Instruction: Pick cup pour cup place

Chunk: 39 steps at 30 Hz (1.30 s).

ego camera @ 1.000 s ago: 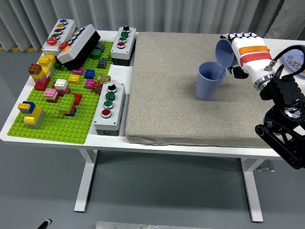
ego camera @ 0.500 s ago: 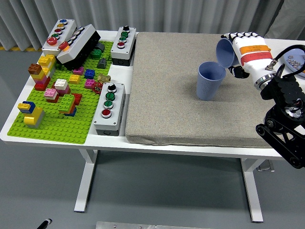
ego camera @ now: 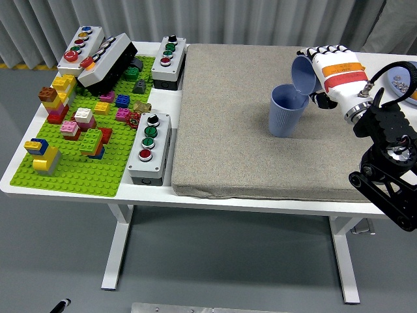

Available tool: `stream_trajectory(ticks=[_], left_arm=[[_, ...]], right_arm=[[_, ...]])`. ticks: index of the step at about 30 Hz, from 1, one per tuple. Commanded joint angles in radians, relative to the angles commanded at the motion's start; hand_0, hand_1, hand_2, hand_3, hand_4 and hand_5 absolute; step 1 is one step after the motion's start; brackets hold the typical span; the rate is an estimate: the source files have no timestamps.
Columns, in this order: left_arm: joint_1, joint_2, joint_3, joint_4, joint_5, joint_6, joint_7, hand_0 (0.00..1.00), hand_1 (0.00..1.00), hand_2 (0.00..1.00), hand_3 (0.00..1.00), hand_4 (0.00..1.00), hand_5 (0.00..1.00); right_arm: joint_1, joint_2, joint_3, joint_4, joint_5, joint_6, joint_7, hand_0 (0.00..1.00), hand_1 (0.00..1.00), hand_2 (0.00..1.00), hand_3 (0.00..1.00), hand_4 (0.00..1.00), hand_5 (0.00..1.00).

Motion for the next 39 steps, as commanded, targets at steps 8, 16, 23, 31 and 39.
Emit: stream_trajectory(ticks=[8, 16, 23, 31, 39], left_arm=[[0.002, -0.001, 0.0, 0.0, 0.0, 0.0, 0.001, 0.839, 0.815, 0.88, 0.801, 0.638, 0.998], [0.005, -0.003, -0.004, 0.0, 0.003, 0.001, 0.001, 0.84, 0.815, 0.88, 0.801, 0.637, 0.998], [0.009, -0.004, -0.005, 0.0, 0.003, 0.001, 0.002, 0.839, 0.814, 0.88, 0.801, 0.637, 0.998], [0.006, -0.006, -0.006, 0.0, 0.006, 0.001, 0.002, 0.839, 0.815, 0.88, 0.801, 0.637, 0.998], [0.006, -0.009, -0.006, 0.0, 0.009, -0.001, 0.001, 0.839, 0.816, 0.88, 0.801, 0.636, 0.998]], right_arm=[[-0.002, 0.002, -0.002, -0.001, 0.002, -0.001, -0.001, 0.648, 0.615, 0.507, 0.618, 0.661, 0.002], [-0.02, 0.014, 0.104, -0.034, 0.152, -0.029, 0.043, 0.653, 0.618, 0.507, 0.615, 0.659, 0.002], [-0.033, 0.014, 0.212, -0.055, 0.373, -0.054, 0.101, 0.655, 0.618, 0.507, 0.615, 0.658, 0.002], [-0.067, 0.034, 0.392, -0.11, 0.696, -0.023, 0.213, 0.656, 0.618, 0.506, 0.614, 0.658, 0.002], [-0.127, 0.073, 0.528, -0.211, 1.04, 0.043, 0.275, 0.667, 0.621, 0.504, 0.609, 0.66, 0.002]])
